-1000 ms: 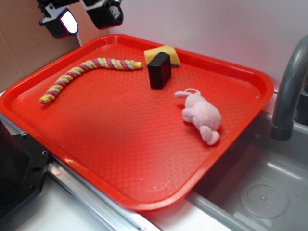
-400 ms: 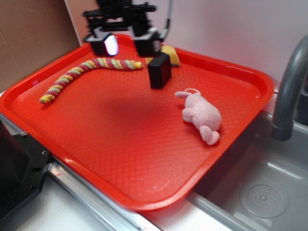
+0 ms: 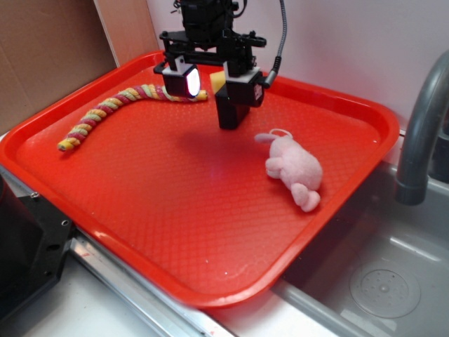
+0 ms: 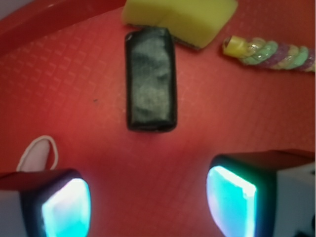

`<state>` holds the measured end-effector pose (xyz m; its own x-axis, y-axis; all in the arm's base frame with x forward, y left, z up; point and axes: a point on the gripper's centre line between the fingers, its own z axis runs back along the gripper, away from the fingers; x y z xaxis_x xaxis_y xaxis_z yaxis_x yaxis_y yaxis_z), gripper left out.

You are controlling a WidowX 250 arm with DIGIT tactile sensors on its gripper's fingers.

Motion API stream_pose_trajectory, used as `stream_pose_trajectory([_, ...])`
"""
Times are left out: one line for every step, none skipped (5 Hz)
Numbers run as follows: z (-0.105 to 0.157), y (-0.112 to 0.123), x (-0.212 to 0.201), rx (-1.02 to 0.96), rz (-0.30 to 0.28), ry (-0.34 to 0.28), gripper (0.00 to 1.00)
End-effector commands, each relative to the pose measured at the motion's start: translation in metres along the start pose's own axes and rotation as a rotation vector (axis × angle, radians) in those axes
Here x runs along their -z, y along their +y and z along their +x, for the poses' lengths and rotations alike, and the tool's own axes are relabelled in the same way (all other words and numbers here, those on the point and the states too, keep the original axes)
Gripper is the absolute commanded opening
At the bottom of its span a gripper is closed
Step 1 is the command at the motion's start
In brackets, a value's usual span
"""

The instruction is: Grab the black box.

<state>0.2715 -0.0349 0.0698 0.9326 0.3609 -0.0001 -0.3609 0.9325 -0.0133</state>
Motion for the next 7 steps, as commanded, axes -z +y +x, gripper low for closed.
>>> stream_pose_trajectory([0.037, -0.009, 0.011, 0.042, -0.026, -0.119, 1.00])
stream_pose_trajectory([0.046, -0.013, 0.034, 0.032, -0.013, -0.086, 1.00])
stream_pose_trajectory([0.045, -0.014, 0.045, 0.016, -0.004, -0.050, 0.00])
stream_pose_trajectory([0.041, -0.016, 0.042, 0.018, -0.013, -0.038, 0.00])
stream_pose_trajectory([0.033, -0.015, 0.015, 0.038, -0.054, -0.025, 0.00])
stream_pose_trajectory([0.014, -0.015, -0.035, 0.063, -0.061, -0.025, 0.00])
stream_pose_trajectory([-0.026, -0.008, -0.085, 0.169, -0.099, -0.028, 0.00])
